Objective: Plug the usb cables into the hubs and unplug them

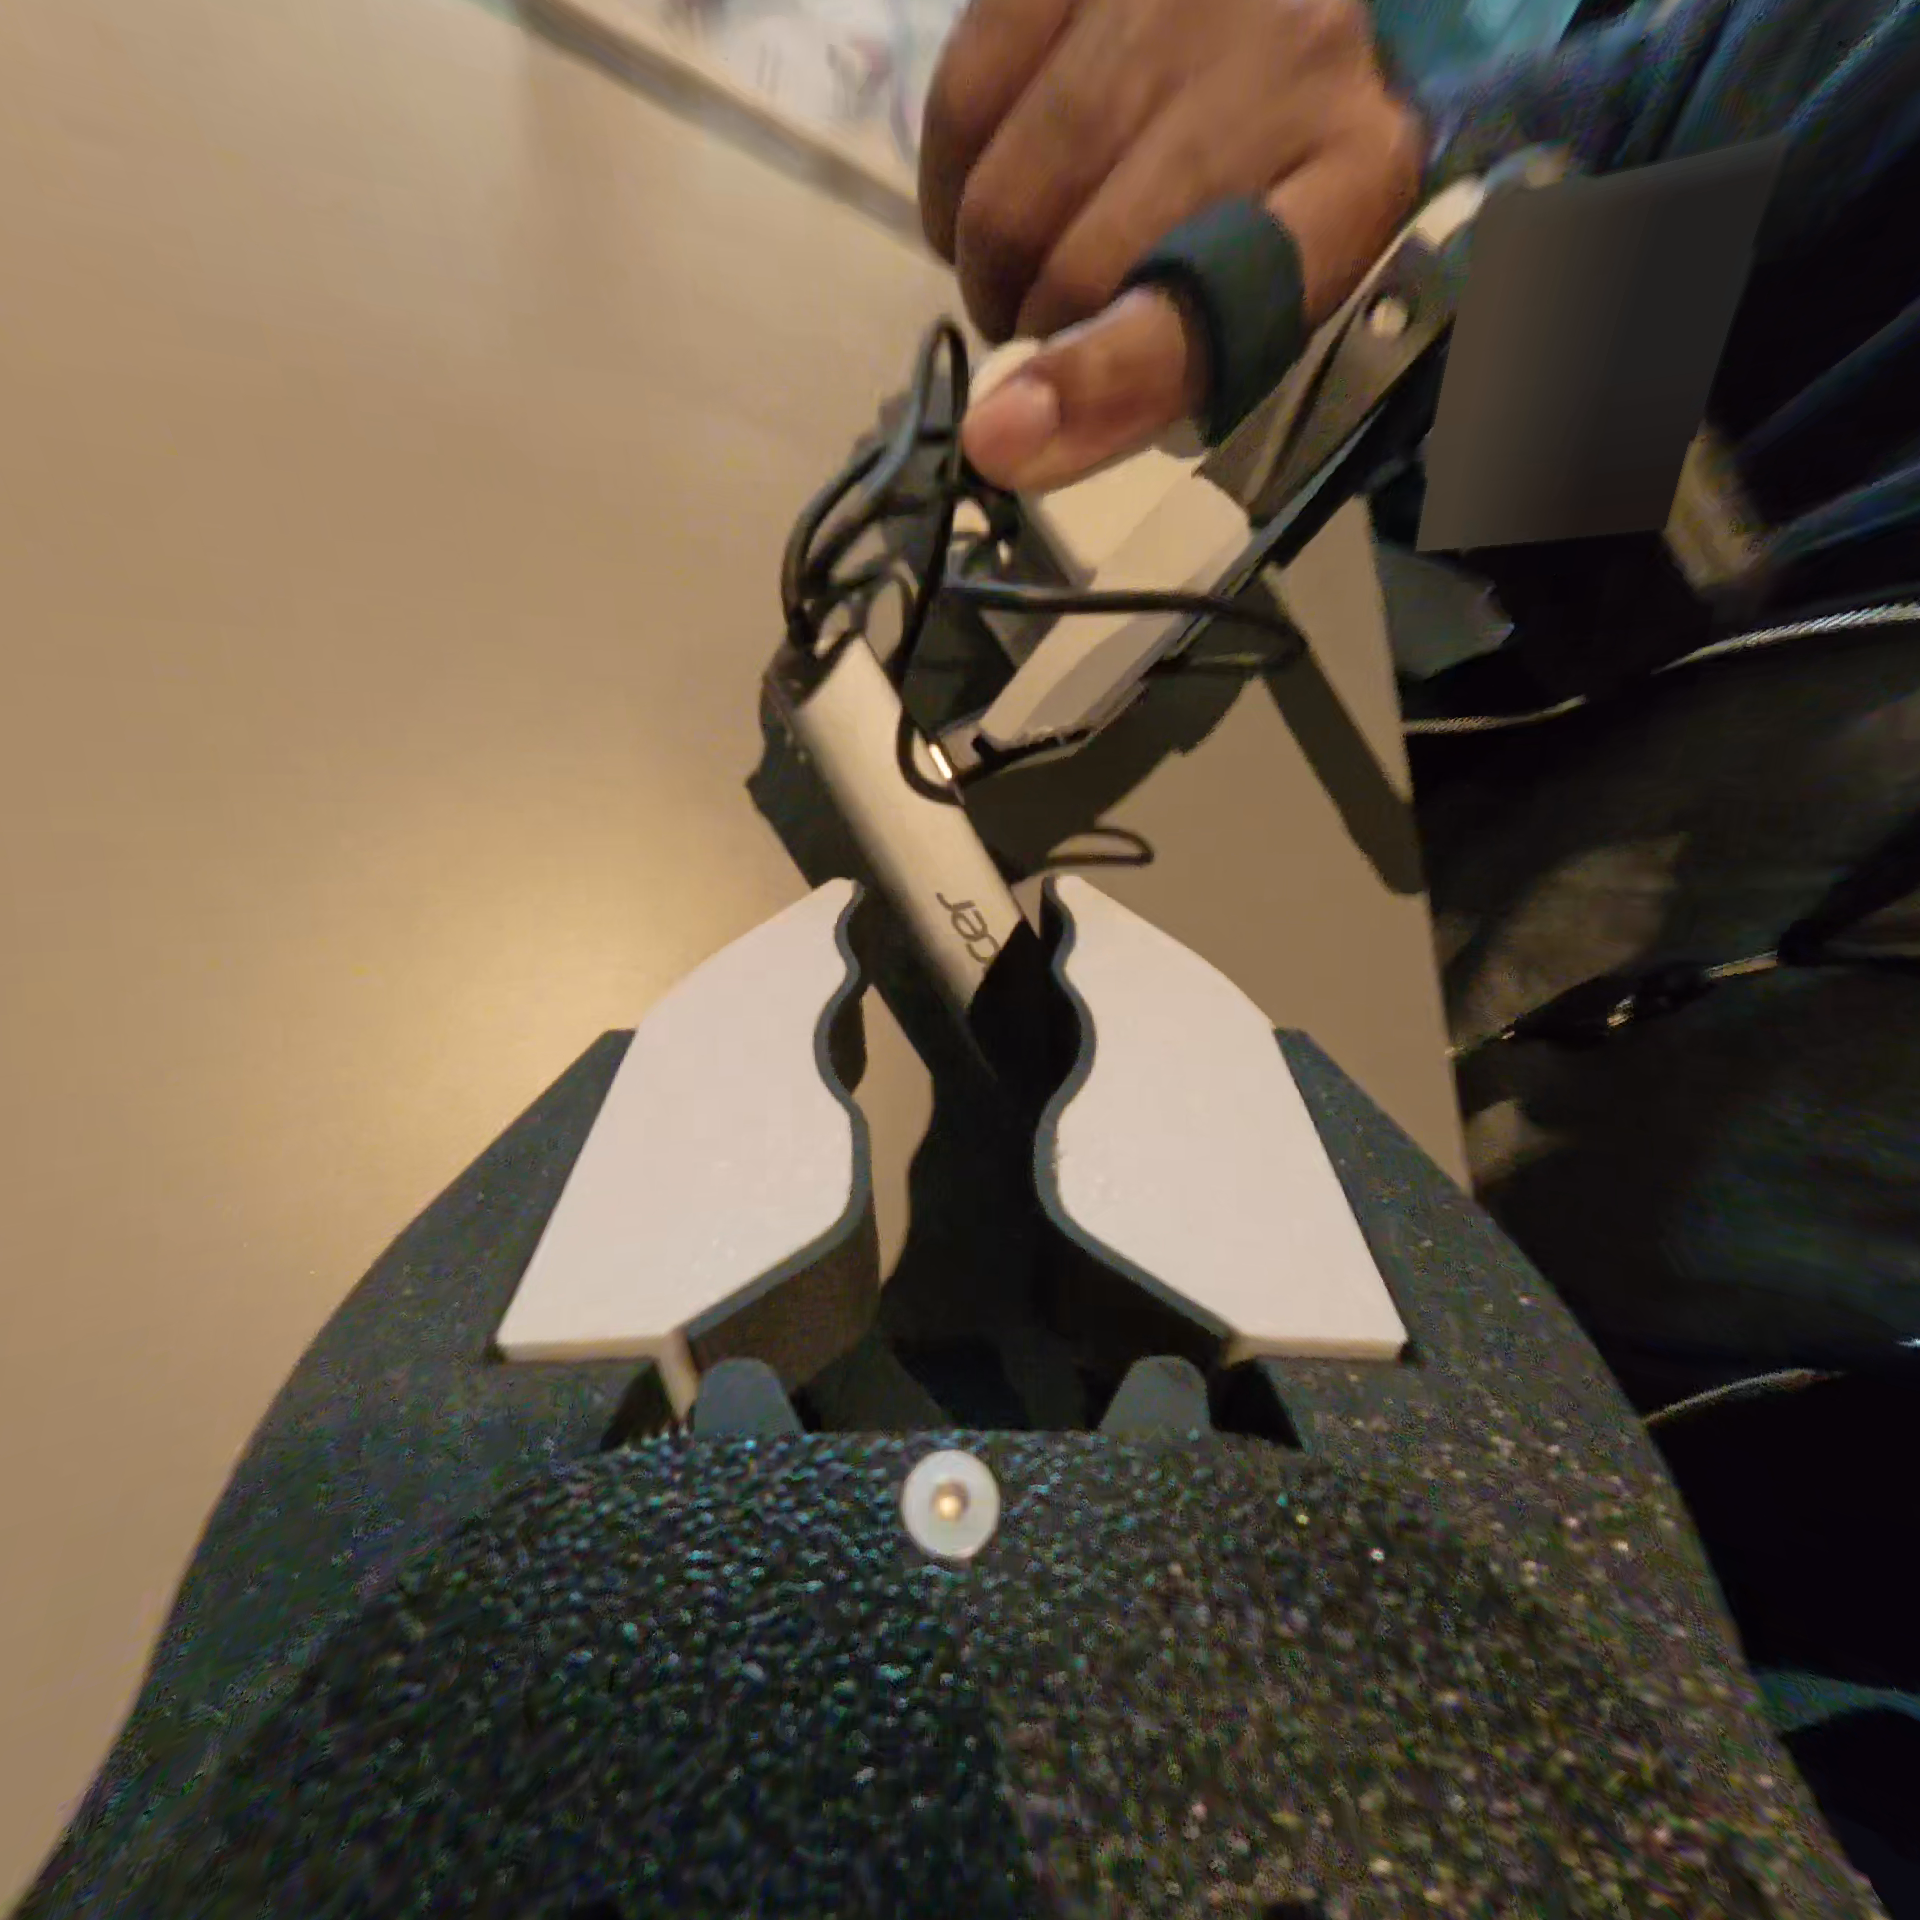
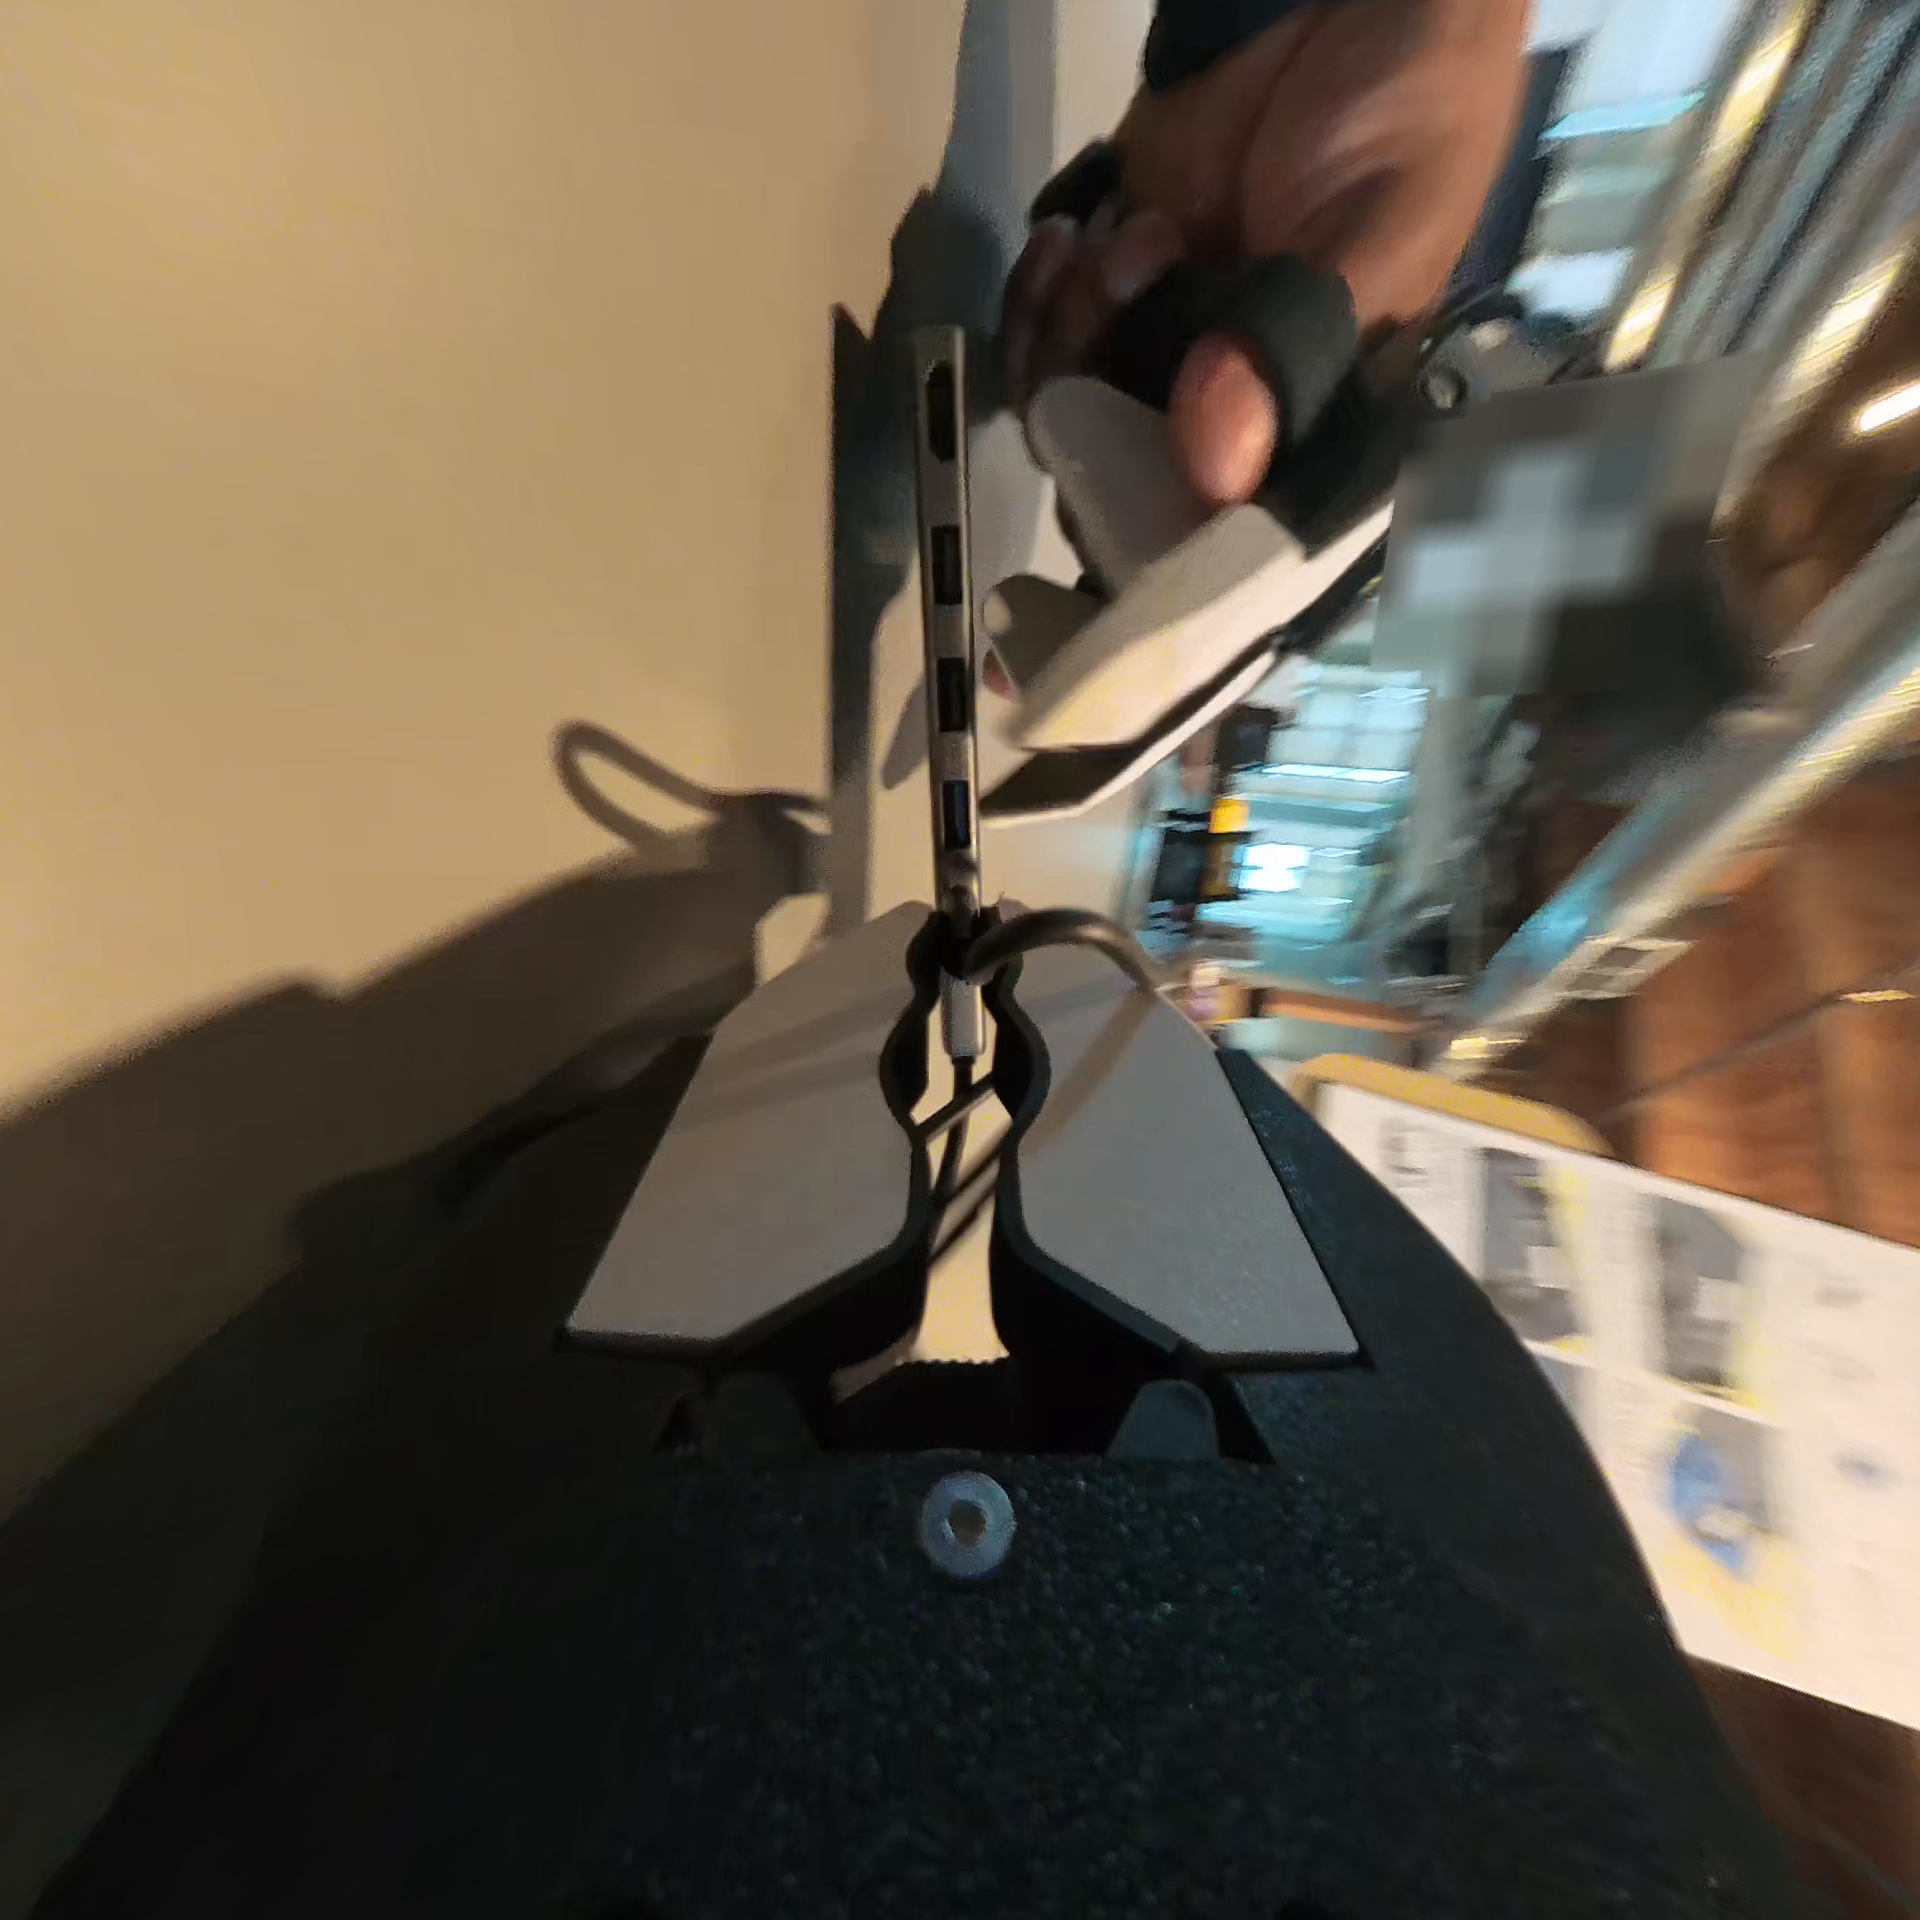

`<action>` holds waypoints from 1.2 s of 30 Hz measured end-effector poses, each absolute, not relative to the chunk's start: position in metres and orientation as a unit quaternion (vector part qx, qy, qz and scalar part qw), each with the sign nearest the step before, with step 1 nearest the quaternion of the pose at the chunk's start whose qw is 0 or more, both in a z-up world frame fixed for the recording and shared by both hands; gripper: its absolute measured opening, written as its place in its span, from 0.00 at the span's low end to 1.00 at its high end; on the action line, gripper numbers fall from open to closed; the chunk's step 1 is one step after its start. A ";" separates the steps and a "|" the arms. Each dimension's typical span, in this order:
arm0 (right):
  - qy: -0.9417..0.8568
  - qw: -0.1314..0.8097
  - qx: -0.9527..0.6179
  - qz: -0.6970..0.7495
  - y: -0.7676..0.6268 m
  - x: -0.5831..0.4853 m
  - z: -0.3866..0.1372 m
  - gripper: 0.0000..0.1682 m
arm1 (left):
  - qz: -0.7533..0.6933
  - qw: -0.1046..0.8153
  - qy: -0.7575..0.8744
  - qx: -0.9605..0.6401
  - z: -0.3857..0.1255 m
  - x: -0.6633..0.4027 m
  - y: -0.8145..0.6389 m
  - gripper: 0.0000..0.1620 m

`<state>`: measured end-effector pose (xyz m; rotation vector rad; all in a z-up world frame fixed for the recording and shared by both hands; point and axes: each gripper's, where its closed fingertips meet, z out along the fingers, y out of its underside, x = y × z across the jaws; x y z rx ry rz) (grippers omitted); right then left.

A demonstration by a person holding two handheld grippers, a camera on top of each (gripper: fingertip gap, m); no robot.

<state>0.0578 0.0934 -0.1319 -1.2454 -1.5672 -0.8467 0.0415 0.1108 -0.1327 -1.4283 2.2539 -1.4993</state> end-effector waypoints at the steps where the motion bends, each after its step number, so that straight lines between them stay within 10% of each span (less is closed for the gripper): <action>1: -0.638 0.471 -0.496 -0.354 0.092 0.057 -0.129 0.03 | -0.513 0.038 0.722 -0.463 -0.125 0.041 0.112 0.19; 36: -0.634 0.555 -0.315 -0.437 0.062 0.036 -0.077 0.05 | -0.659 -0.134 0.634 -0.382 -0.085 0.023 0.068 0.06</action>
